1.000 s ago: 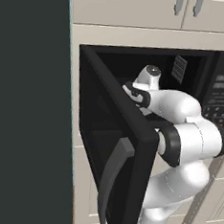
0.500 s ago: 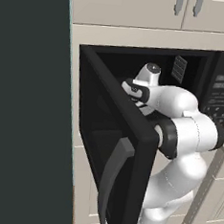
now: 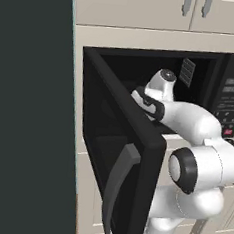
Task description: Pick the sweet potato from the microwave and place it on plate located on the counter.
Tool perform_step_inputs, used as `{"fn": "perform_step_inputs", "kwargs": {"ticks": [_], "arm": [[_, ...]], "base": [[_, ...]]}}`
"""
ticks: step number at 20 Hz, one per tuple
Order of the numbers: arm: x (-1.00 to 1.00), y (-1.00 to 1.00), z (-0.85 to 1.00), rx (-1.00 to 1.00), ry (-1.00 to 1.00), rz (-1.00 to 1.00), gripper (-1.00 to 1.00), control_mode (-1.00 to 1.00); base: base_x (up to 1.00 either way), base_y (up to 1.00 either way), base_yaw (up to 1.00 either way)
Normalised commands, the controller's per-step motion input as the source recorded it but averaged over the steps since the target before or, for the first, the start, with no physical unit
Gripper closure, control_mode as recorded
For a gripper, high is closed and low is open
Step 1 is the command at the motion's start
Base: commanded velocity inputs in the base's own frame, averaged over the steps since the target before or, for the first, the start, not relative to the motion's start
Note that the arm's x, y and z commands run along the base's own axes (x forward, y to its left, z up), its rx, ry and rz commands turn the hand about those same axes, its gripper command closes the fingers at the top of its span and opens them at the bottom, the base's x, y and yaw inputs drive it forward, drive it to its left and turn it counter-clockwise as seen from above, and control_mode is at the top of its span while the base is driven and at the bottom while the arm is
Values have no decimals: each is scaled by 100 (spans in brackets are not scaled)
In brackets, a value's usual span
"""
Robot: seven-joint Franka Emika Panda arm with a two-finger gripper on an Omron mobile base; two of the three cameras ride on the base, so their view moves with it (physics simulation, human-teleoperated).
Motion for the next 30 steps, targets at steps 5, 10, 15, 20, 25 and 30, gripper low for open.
{"fn": "perform_step_inputs", "kwargs": {"ticks": [5,10,15,20,25,30], "arm": [[-100,0,47,0,-4,0,100,-100],[-95,-3,67,-2,11,-12,100,-100],[-99,-57,48,4,9,-24,100,-100],[-99,-90,2,12,-5,-28,100,-100],[-79,-98,-1,5,-1,-34,100,-100],[-19,-100,-12,7,0,-39,100,-100]], "base": [[0,0,0],[0,0,0],[0,0,0],[0,0,0],[0,0,0],[0,0,0]]}}
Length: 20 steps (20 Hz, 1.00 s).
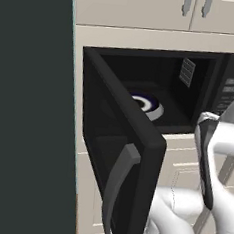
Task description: Pick the sweet potato from the microwave and place it on plate located on the counter.
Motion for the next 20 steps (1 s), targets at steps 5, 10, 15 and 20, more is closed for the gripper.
{"fn": "perform_step_inputs", "kwargs": {"ticks": [5,10,15,20], "arm": [[0,-100,-10,10,0,-33,100,-100],[0,-100,-18,19,0,-22,100,-100],[24,-100,-26,31,0,-7,100,-100],[73,-100,-26,25,0,-4,100,-100]], "base": [[0,0,0],[0,0,0],[0,0,0],[0,0,0]]}}
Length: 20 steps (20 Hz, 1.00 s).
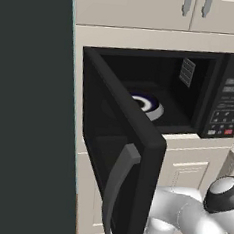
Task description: Pick the sweet potato from the microwave and place it on plate located on the counter.
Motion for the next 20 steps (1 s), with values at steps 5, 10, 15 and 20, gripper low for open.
{"fn": "perform_step_inputs", "kwargs": {"ticks": [5,10,15,20], "arm": [[81,-100,-38,13,0,0,100,-100],[58,-100,-62,1,0,0,100,-100],[63,-100,-40,0,0,0,100,-100],[46,-94,-5,5,0,0,100,-100]], "base": [[0,0,0],[0,0,0],[0,0,0],[0,0,0]]}}
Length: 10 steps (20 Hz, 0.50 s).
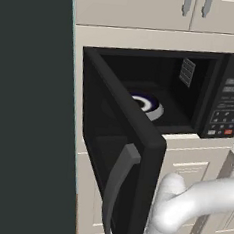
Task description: Pick the sweet potato from the microwave and place it on plate located on the counter.
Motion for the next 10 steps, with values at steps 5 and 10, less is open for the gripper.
{"fn": "perform_step_inputs", "kwargs": {"ticks": [5,10], "arm": [[73,-31,-15,0,0,0,100,-100],[24,-24,-30,0,0,0,-100,-100]], "base": [[0,0,0],[0,0,0]]}}
